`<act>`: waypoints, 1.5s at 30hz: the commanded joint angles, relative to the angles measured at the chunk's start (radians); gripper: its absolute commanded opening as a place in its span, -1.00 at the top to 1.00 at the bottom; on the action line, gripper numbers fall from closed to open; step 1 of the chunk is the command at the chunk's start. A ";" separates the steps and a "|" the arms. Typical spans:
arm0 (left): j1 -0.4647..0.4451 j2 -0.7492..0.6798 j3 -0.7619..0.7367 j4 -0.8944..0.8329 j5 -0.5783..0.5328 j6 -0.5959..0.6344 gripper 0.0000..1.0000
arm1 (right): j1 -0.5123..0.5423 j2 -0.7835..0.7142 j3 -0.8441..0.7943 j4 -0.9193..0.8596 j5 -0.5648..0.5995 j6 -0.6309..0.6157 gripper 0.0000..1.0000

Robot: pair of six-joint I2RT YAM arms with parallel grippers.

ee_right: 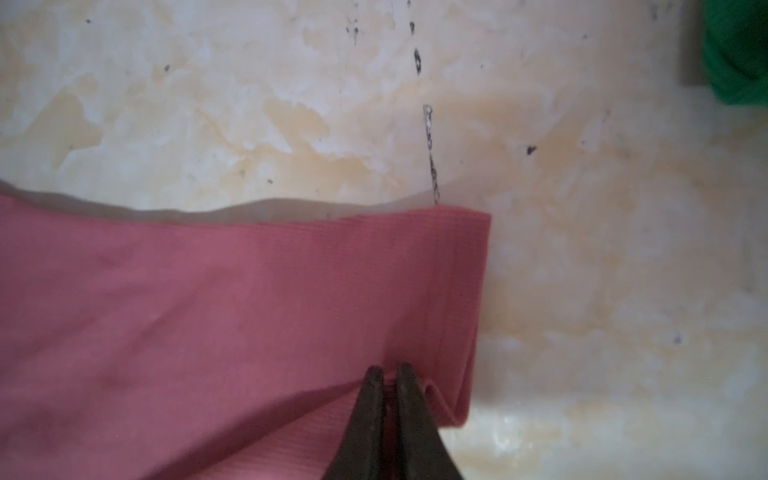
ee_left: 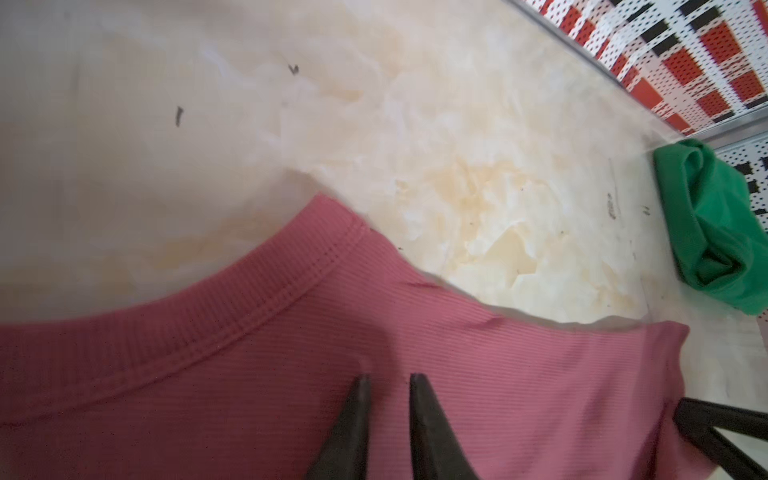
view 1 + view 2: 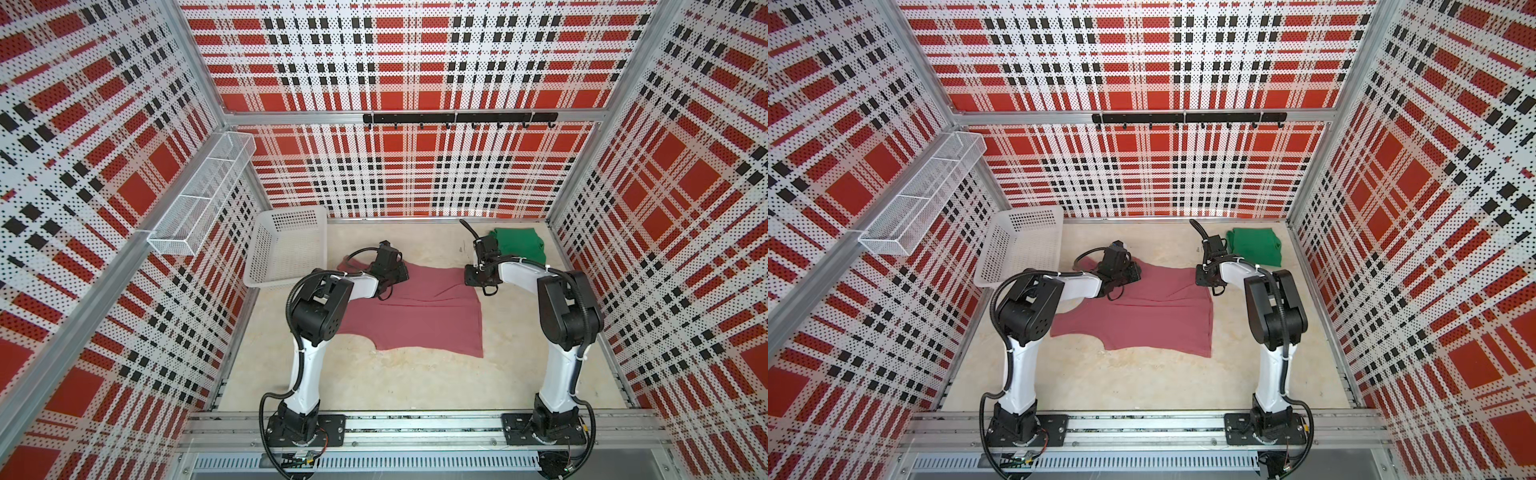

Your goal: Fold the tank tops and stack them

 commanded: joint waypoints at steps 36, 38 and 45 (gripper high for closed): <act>-0.054 -0.876 -0.621 -0.332 0.003 -0.071 -0.20 | 0.107 -0.833 -0.494 -0.381 -0.104 0.171 -0.01; -0.107 -0.984 -0.708 -0.420 -0.005 -0.142 -0.20 | 0.129 -0.915 -0.577 -0.380 -0.178 0.246 -0.02; -0.179 -1.292 -0.925 -0.514 0.053 -0.397 -0.14 | 0.129 -1.031 -0.687 -0.414 -0.176 0.290 -0.02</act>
